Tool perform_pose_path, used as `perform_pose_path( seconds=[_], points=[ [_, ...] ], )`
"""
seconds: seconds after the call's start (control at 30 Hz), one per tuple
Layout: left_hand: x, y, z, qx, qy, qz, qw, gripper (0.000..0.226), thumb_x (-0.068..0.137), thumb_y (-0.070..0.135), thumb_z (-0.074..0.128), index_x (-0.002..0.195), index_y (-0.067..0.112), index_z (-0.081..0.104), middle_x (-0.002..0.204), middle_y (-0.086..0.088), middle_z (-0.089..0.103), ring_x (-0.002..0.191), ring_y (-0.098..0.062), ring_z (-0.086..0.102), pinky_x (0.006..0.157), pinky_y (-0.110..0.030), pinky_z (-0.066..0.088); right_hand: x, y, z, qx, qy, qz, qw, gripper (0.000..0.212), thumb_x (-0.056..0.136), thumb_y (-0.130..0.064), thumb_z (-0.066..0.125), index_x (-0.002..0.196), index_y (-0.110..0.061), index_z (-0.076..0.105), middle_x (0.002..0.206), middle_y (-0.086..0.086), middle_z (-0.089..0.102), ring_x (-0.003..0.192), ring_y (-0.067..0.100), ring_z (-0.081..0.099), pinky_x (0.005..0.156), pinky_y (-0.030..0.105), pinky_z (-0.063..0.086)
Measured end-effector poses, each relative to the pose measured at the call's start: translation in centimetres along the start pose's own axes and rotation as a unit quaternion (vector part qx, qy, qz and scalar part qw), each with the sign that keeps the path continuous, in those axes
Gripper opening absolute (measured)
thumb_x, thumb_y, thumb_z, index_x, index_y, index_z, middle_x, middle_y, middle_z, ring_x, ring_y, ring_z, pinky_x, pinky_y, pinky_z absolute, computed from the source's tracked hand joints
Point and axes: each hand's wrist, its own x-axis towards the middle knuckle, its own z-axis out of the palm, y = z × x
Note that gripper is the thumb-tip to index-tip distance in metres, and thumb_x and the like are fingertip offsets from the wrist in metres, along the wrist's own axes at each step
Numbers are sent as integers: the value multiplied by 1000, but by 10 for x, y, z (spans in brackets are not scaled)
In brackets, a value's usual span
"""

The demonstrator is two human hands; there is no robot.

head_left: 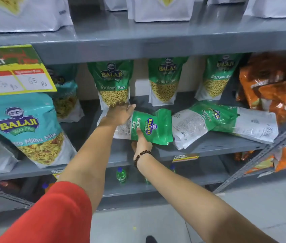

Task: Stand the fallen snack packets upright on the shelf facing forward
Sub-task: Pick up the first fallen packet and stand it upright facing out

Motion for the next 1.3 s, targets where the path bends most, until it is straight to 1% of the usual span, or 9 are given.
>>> perform_pose_path(
  seconds=[0.17,0.33,0.47,0.63,0.73,0.9,0.97,1.07,1.3],
  points=[
    [12,8,-1,-15,-49,-60,997,67,98,53,12,129,11,54,132,-22,56,121,-35,51,103,-41,37,11,-11,0,47,-6,-4,999,38,73,-22,78,97,-5,54,71,1,52,61,14,51,90,42,51],
    [0,10,-8,-150,32,-137,979,67,98,53,14,123,6,55,128,-23,57,118,-36,53,95,-40,39,9,-25,15,48,-13,-70,996,33,65,-11,81,91,-11,62,103,11,67,94,30,64,90,46,53],
    [-15,-6,-7,-320,140,-217,912,59,100,44,21,127,2,50,135,-25,51,124,-38,48,100,-39,38,5,-44,37,-50,-53,-189,979,17,61,-12,75,75,-18,69,88,8,69,84,25,64,86,43,55],
    [-42,-26,5,-423,244,-339,804,62,99,47,21,129,-2,46,138,-28,49,126,-42,46,100,-42,36,-17,-71,54,-251,-161,-282,912,31,67,-10,75,97,-3,67,102,15,71,90,21,62,93,43,52],
    [-52,-40,7,-473,246,-366,762,66,98,49,20,136,0,43,142,-24,46,131,-39,42,106,-41,32,-21,-78,48,-308,-179,-262,897,52,69,-13,77,114,1,57,121,9,59,113,21,55,105,39,43],
    [-56,-46,-9,-658,192,-300,664,68,95,57,21,143,11,36,151,-6,38,137,-25,37,112,-33,29,-10,-64,20,-477,-83,-256,837,52,71,-38,76,107,-4,58,104,5,61,101,20,60,81,27,43],
    [-57,-41,-16,-663,181,-291,666,67,97,54,19,144,9,34,151,-6,37,138,-25,36,111,-32,29,-16,-53,18,-509,-102,-255,816,31,78,-34,69,93,-7,67,91,11,67,85,20,60,72,23,41],
    [-58,-52,-11,-616,235,-338,672,75,95,58,21,140,1,39,148,-15,41,133,-31,42,110,-37,32,-28,-42,26,-520,-161,-262,797,20,82,-14,59,95,-6,72,107,12,71,87,17,57,72,20,39],
    [-71,-61,4,-616,196,-355,676,84,87,70,18,137,9,45,139,-12,51,122,-33,52,106,-47,40,-26,-21,23,-531,-218,-230,786,65,70,-21,77,127,-8,49,126,5,55,120,22,53,92,25,41]
  ],
)
